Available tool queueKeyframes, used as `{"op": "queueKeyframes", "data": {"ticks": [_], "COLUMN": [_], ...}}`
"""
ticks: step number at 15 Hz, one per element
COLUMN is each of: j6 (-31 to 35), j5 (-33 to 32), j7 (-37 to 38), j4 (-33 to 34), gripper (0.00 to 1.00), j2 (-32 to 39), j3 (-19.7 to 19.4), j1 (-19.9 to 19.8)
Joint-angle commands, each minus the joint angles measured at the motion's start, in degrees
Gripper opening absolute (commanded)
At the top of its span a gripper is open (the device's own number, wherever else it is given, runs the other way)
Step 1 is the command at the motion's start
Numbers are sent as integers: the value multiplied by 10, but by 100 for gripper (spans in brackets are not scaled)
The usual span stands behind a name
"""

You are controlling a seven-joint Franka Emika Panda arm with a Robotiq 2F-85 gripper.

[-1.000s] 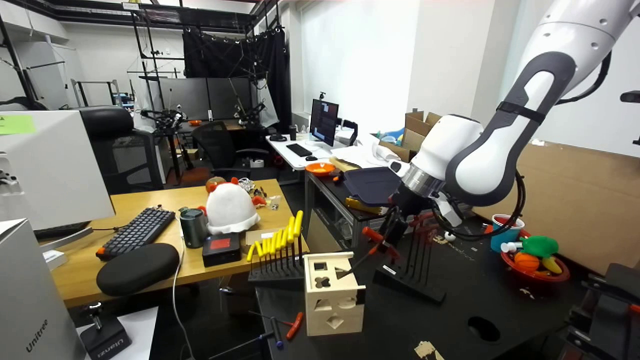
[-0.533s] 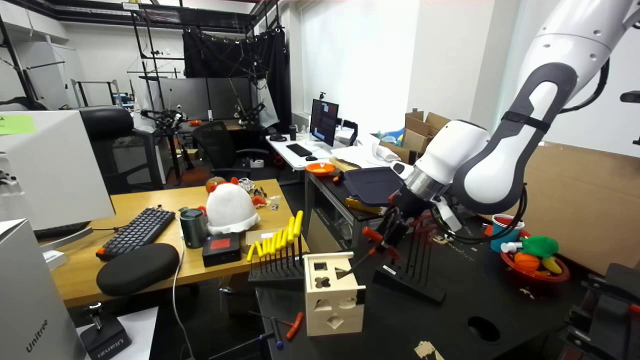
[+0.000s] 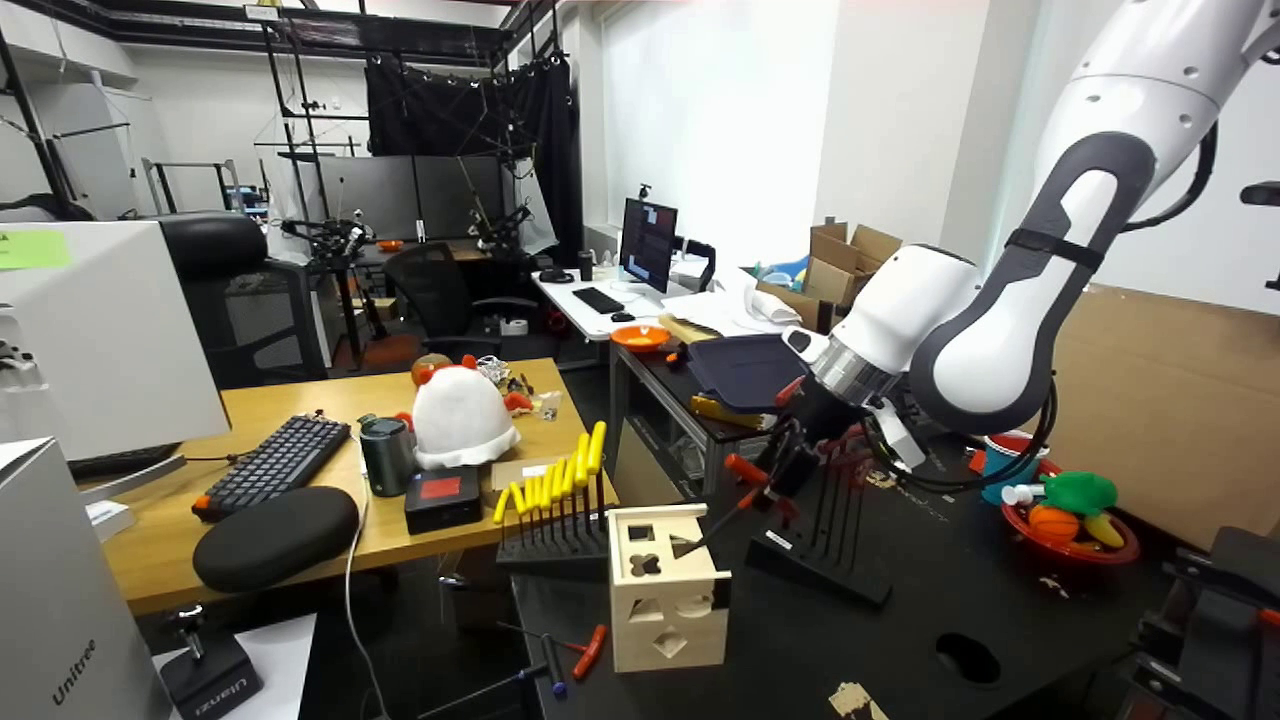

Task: Pick the tool with the red handle and put on the black object

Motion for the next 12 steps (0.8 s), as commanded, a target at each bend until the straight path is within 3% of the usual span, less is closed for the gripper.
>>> {"op": "queueKeyframes", "data": {"ticks": [1,8,9,12], "j6": [35,107,79,80], "j5": [-13,-36,-55,-85], "j7": [24,68,77,79], "j4": [-23,-56,-40,-30], "gripper": [100,100,100,100], "j2": [-11,-15,-17,-13], "j3": [-1,-29,-9,-10], "j1": [-7,11,-14,-18]}}
